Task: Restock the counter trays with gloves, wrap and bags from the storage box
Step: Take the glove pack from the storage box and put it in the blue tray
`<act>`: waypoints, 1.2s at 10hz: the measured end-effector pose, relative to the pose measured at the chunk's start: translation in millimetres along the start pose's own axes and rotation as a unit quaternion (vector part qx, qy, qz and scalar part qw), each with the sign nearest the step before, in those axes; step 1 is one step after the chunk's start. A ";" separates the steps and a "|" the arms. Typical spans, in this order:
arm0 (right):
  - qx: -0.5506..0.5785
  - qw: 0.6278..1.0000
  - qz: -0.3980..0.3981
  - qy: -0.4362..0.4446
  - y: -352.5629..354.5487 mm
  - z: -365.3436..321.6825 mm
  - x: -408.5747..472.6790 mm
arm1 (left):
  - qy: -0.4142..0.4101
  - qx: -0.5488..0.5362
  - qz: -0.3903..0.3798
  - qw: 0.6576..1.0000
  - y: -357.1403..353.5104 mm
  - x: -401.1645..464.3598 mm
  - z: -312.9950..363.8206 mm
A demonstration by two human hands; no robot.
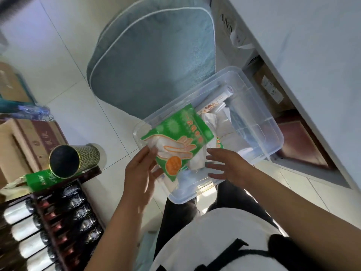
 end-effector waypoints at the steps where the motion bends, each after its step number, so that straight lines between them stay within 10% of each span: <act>1: 0.153 0.984 -0.086 -0.033 -18.6 1.8 -3.0 | 0.034 -0.083 -0.034 0.995 -5.2 -4.5 -9.2; 2: 0.236 0.965 -0.116 0.007 -23.2 -4.9 -3.4 | 0.085 -0.135 0.002 0.987 -7.3 -2.5 -35.1; 5: 0.199 0.971 0.118 0.058 45.8 6.6 -7.2 | 0.252 -0.125 0.042 0.959 -33.8 -3.1 -126.3; 8: 0.060 0.940 0.304 0.144 111.1 7.7 -32.9 | 0.192 0.240 0.099 0.947 11.6 100.5 -141.0; 12: 0.045 0.939 0.315 0.132 126.5 28.8 -31.9 | 0.165 0.550 0.135 0.807 31.3 195.3 -174.1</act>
Point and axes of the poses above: each hand's wrist, its own x-axis towards the middle knuckle, its own y-axis out of the back of the hand, z = x × y, the point moved 8 cm from there along x, towards the middle knuckle, and after that the axes turned 7 degrees about -x, right-handed, at the moved point
